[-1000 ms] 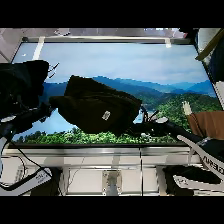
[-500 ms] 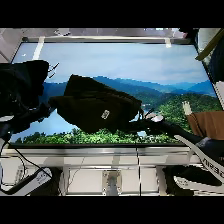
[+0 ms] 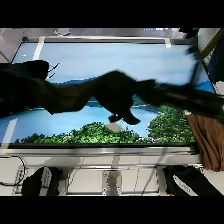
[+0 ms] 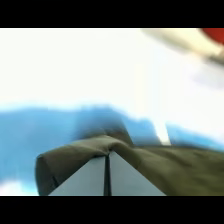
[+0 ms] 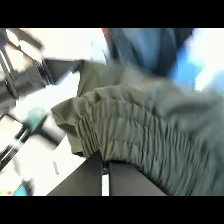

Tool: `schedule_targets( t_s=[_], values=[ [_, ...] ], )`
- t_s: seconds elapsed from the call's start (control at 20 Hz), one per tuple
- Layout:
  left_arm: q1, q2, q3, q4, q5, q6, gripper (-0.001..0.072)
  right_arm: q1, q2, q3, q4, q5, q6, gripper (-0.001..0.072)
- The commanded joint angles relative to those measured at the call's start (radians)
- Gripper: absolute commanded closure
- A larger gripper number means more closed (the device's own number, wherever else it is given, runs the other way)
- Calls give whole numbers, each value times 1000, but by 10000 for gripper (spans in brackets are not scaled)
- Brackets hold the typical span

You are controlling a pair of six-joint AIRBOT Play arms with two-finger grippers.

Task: Fold the clothes and pants, and hang the long-sleeved shirts on hangers.

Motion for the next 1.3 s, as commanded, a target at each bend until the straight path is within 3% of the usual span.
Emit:
schedule_targets(
  t_s=[0.0,0.25,0.35,0.5,0.7,0.8,0.9,1.05,1.25],
  values=[
    [10,108,265,24,-16,-77,689,-11,113,312,-364,109,235,699],
    [10,54,483,223,-27,-209,689,-11,99,479,-767,416,451,700],
    [8,-6,488,124,-81,-209,689,-10,46,455,-795,530,462,700],
    [-37,-155,485,5,-179,-200,689,-11,-99,377,-765,552,447,701],
    [-331,-401,485,227,-168,-200,689,-11,-378,339,-761,357,349,700],
    [-480,-544,485,420,-89,-206,689,-16,-532,339,-759,172,317,701],
    [-572,-686,485,554,53,-286,689,-39,-679,339,-742,-11,311,701],
    [-599,-813,486,520,230,-348,689,-116,-842,348,-653,-192,311,700],
    [-599,-802,486,504,222,-332,689,-240,-921,381,-627,-182,227,700]
  ],
)
